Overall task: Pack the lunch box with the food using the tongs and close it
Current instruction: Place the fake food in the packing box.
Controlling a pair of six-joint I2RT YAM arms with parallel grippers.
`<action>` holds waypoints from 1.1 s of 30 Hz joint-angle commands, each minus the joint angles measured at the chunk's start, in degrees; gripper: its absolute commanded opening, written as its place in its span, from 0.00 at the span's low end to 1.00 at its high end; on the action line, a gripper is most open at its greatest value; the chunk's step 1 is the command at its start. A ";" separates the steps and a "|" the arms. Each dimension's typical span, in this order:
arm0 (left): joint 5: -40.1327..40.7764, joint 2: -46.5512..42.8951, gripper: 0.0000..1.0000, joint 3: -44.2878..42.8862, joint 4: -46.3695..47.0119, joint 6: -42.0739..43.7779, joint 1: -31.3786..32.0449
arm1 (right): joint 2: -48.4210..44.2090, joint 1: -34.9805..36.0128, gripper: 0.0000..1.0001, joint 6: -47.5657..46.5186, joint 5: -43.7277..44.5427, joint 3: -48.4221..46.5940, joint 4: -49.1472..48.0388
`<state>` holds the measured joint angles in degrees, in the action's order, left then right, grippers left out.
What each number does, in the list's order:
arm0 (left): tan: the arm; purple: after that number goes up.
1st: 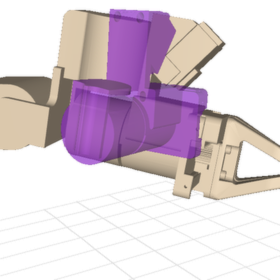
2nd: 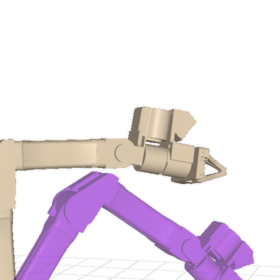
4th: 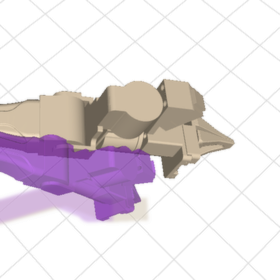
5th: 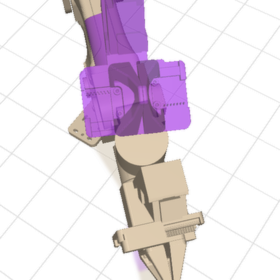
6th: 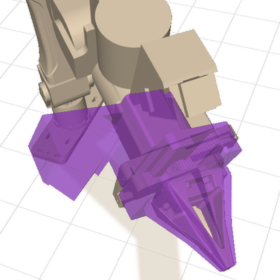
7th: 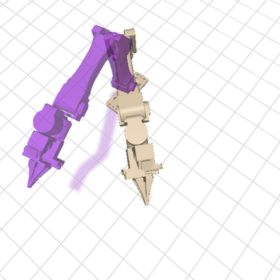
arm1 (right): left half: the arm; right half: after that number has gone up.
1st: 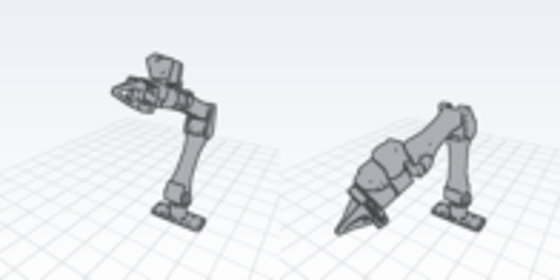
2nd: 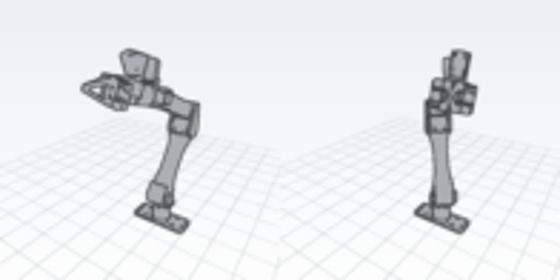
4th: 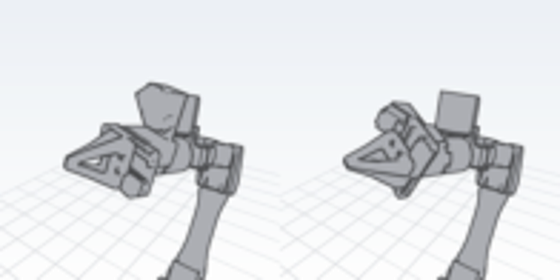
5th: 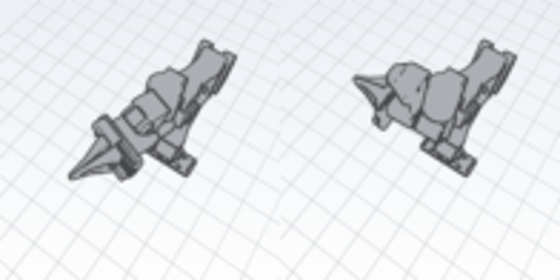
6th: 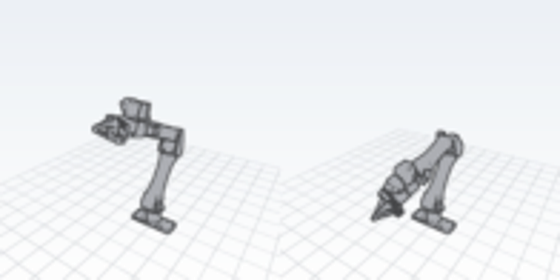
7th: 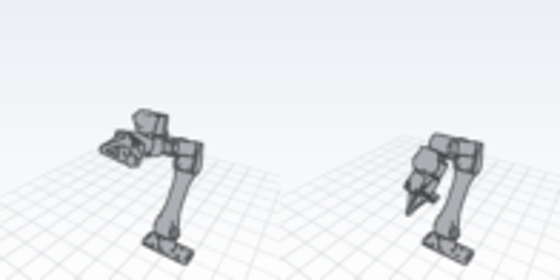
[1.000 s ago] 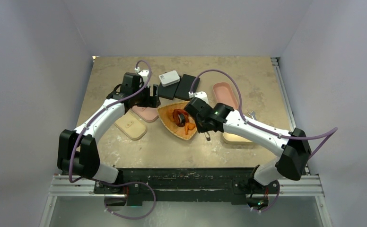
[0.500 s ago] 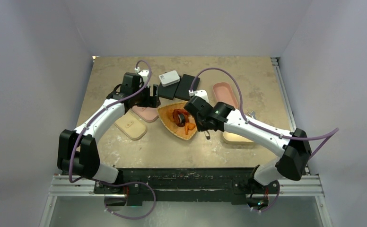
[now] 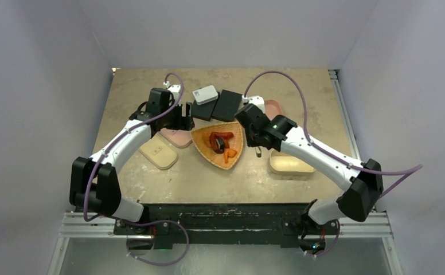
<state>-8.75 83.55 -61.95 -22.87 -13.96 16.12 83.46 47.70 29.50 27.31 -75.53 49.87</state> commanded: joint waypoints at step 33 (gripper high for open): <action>-1.55 -3.07 0.79 0.34 2.12 -0.64 -0.30 | 3.73 -23.60 0.00 -12.53 -5.85 2.59 -24.72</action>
<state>-9.08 82.70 -61.95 -22.74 -13.98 16.12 87.07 25.10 18.06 23.86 -74.35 29.17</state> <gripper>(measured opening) 0.789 0.047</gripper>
